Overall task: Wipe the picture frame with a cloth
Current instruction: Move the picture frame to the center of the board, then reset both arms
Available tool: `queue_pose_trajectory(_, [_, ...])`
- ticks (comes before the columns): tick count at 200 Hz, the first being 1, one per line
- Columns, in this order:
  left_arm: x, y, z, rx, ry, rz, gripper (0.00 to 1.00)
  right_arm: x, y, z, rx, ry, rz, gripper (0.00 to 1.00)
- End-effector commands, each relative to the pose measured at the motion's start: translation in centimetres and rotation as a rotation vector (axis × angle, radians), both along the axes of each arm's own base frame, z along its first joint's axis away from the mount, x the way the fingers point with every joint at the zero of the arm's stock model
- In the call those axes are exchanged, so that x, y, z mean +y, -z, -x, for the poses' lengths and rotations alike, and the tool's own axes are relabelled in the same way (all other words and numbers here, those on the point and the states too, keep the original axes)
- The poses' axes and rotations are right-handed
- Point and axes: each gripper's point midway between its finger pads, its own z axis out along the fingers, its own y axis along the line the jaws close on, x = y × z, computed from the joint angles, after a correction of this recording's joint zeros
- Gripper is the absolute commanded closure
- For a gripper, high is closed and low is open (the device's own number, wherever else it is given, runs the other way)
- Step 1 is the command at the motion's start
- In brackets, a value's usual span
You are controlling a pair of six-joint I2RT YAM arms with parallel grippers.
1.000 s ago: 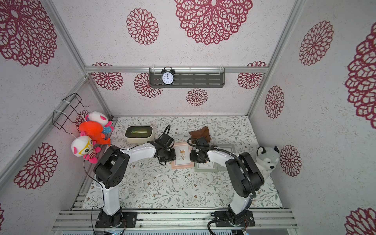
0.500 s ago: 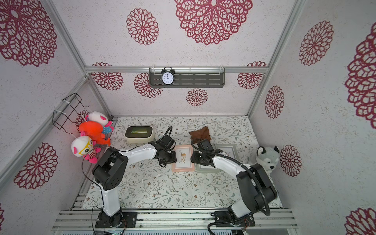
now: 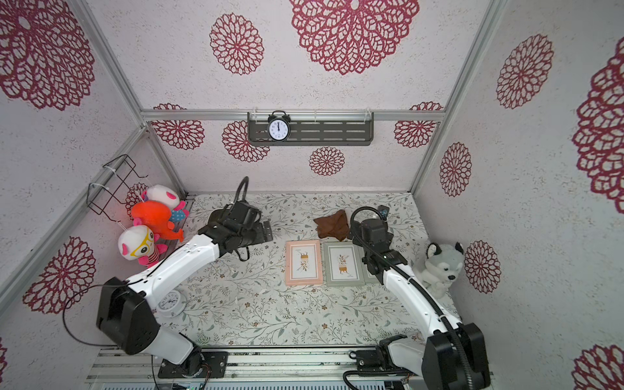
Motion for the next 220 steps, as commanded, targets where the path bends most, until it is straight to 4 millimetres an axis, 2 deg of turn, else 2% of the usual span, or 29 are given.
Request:
queue_pose_trajectory(1, [7.4,-1.2,0.6,-0.115,-0.192,-0.226,0.02,-3.7,-1.9,0.7,-0.146,0.127,0.146,0.01])
queue_pose_trajectory(29, [12.9,-1.7,1.4,-0.221,-0.346,-0.292,0.02,-5.6,0.3,1.7,-0.162,0.153,0.237,0.01])
queue_pose_trajectory(48, [15.6,-1.5,2.2,-0.239,-0.415,-0.375,0.02,-6.3,2.5,1.9,-0.135,0.141,0.283,0.01])
queue_pose_trajectory(82, [18.5,-0.9,2.6,-0.235,-0.429,-0.493,0.02,-6.9,5.5,1.3,-0.099,0.083,0.318,0.01])
queue_pose_trajectory(102, [19.7,-0.2,2.2,-0.290,-0.419,-0.469,0.02,-6.6,6.5,1.0,-0.125,0.033,0.303,0.01])
queue_pose_trajectory(119, [20.8,1.5,2.3,-0.345,-0.399,-0.428,0.02,-6.4,6.9,0.8,-0.148,0.012,0.296,0.01])
queue_pose_trajectory(145, [21.3,2.7,2.2,-0.424,-0.341,-0.369,0.02,-5.9,7.1,0.8,-0.191,-0.037,0.285,0.01])
queue_pose_trajectory(179, [20.2,3.6,1.0,-0.491,-0.225,-0.309,0.02,-4.7,7.5,0.7,-0.249,-0.121,0.255,0.01])
queue_pose_trajectory(220, [19.3,4.9,-0.4,-0.510,-0.136,-0.324,0.02,-3.4,8.6,0.7,-0.276,-0.206,0.261,0.01])
